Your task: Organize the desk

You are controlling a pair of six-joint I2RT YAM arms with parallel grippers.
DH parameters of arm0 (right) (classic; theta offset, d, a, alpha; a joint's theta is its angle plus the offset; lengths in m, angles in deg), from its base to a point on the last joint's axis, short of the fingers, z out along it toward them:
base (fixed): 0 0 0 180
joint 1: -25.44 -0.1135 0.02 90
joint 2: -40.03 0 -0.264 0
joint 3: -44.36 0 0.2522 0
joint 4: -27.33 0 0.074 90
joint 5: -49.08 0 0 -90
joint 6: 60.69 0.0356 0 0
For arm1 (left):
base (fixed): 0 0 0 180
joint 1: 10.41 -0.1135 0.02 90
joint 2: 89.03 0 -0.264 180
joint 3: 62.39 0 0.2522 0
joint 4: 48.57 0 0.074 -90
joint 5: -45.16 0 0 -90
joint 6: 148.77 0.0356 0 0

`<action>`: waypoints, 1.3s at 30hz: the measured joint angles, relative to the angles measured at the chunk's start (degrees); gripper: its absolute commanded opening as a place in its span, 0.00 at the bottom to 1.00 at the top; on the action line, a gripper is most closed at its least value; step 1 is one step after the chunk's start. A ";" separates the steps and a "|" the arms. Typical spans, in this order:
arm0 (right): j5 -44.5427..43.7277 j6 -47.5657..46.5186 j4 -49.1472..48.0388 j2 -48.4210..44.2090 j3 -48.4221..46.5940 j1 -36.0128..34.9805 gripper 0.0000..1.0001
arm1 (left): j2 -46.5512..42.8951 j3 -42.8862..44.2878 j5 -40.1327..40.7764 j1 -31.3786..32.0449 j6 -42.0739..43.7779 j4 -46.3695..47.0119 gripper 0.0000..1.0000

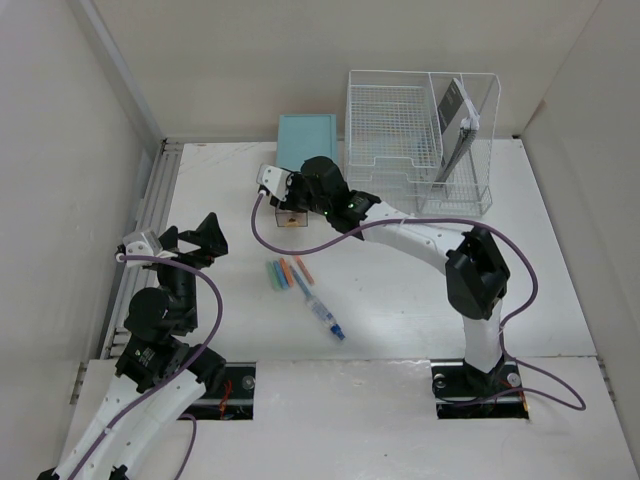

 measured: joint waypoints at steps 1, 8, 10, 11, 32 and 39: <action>0.07 0.00 -0.02 0.00 0.00 0.00 0.07 | 0.00 0.00 0.00 0.00 0.00 0.00 0.93; -0.68 -1.05 -0.04 0.00 0.00 -0.59 0.01 | 0.00 0.00 0.00 0.00 0.00 0.00 0.93; -1.73 -2.03 0.04 0.00 0.00 -1.27 0.00 | 0.00 0.00 0.00 0.00 0.02 0.00 0.93; -2.25 -2.62 0.11 0.00 0.00 -1.64 0.00 | 0.00 0.00 0.00 0.00 0.00 0.00 0.93; -12.22 -10.84 -3.26 2.32 -0.15 -4.59 0.00 | -0.63 0.00 0.39 0.00 0.00 -0.02 0.93; -14.47 -13.18 -5.14 3.08 -0.09 -4.92 0.00 | -0.63 0.00 0.42 0.00 0.00 -0.02 0.93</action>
